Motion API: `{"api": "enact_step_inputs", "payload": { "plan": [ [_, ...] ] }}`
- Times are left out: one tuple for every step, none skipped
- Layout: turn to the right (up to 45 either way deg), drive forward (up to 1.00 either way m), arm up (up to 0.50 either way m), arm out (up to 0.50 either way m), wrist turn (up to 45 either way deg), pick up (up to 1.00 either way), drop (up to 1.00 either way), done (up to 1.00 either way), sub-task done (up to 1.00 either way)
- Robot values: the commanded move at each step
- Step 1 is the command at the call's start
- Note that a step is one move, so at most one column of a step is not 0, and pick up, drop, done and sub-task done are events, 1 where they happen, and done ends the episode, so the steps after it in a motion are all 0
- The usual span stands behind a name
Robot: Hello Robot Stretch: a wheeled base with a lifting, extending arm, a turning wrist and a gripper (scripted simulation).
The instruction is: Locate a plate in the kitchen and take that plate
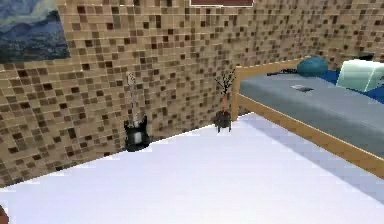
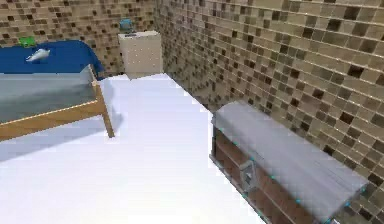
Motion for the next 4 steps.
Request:
{"api": "enact_step_inputs", "payload": {
  "plan": [
    [-45.0, 0.0, 0.0, 0.0, 0.0, 0.0, 0.0, 0.0, 0.0],
    [-24.0, 0.0, 0.0, 0.0, 0.0, 0.0, 0.0, 0.0, 0.0],
    [0.0, 0.7, 0.0, 0.0, 0.0, 0.0, 0.0, 0.0, 0.0],
    [-36.0, 0.0, 0.0, 0.0, 0.0, 0.0, 0.0, 0.0, 0.0]
  ]
}}
